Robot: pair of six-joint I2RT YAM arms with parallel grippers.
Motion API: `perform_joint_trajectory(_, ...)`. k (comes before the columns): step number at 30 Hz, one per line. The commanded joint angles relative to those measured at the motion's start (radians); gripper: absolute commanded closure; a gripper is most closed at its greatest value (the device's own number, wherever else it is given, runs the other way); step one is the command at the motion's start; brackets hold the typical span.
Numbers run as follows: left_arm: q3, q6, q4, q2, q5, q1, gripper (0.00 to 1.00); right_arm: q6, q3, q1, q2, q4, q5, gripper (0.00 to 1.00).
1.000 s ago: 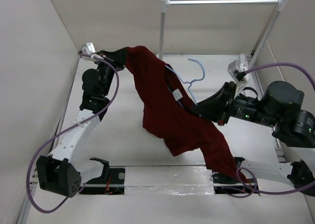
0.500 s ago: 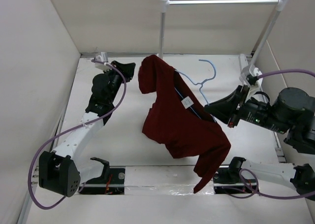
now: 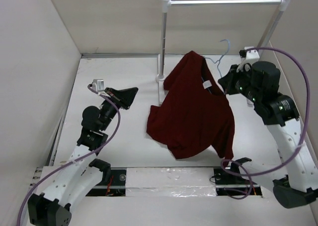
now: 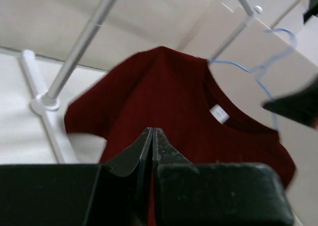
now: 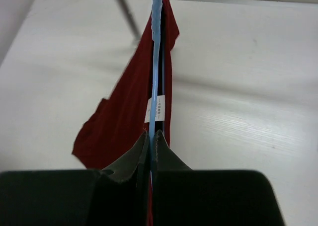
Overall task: Place the t-shirt on the hanger
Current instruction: Place the T-shirt on the hanger, then place the hanger at the clothesline.
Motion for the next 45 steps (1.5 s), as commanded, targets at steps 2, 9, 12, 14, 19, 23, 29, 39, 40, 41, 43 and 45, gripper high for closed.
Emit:
perform_joint_trajectory(2, -0.014, 0.078, -0.042, -0.047, -0.092, -0.169, 1.00, -0.012, 0.088, -0.169, 0.065, 0.206, -0.088, 1.00)
perform_joint_trajectory(9, -0.068, 0.216, -0.091, 0.022, -0.347, -0.456, 1.00, -0.011, 0.296, -0.298, 0.248, 0.180, -0.038, 1.00)
perform_joint_trajectory(12, -0.099, 0.268, -0.076, 0.004, -0.406, -0.491, 1.00, -0.004, 0.356, -0.344, 0.303, 0.191, -0.031, 1.00)
perform_joint_trajectory(14, -0.111, 0.281, -0.082, -0.010, -0.401, -0.491, 1.00, 0.001, 0.393, -0.365, 0.331, 0.191, -0.022, 1.00)
perform_joint_trajectory(19, -0.152, 0.278, -0.052, -0.062, -0.366, -0.491, 1.00, 0.015, 0.412, -0.405, 0.378, 0.255, -0.001, 1.00)
perform_joint_trajectory(23, -0.155, 0.276, -0.060, -0.085, -0.369, -0.491, 1.00, 0.013, 0.465, -0.416, 0.406, 0.252, 0.047, 1.00)
perform_joint_trajectory(29, -0.161, 0.276, -0.046, -0.090, -0.337, -0.491, 1.00, -0.008, 0.593, -0.464, 0.470, 0.222, 0.070, 1.00)
perform_joint_trajectory(39, -0.165, 0.273, -0.040, -0.090, -0.338, -0.491, 1.00, -0.050, 0.697, -0.517, 0.593, 0.189, 0.052, 1.00)
perform_joint_trajectory(40, -0.165, 0.275, -0.040, -0.093, -0.336, -0.491, 1.00, -0.053, 0.686, -0.517, 0.593, 0.202, 0.047, 1.00)
perform_joint_trajectory(41, -0.165, 0.273, -0.042, -0.094, -0.335, -0.491, 1.00, -0.050, 0.680, -0.533, 0.595, 0.217, 0.030, 1.00)
perform_joint_trajectory(43, -0.165, 0.273, -0.042, -0.094, -0.333, -0.491, 1.00, -0.047, 0.692, -0.556, 0.616, 0.219, -0.011, 1.00)
perform_joint_trajectory(45, -0.165, 0.272, -0.040, -0.094, -0.330, -0.491, 1.00, -0.048, 0.711, -0.556, 0.634, 0.217, -0.033, 1.00)
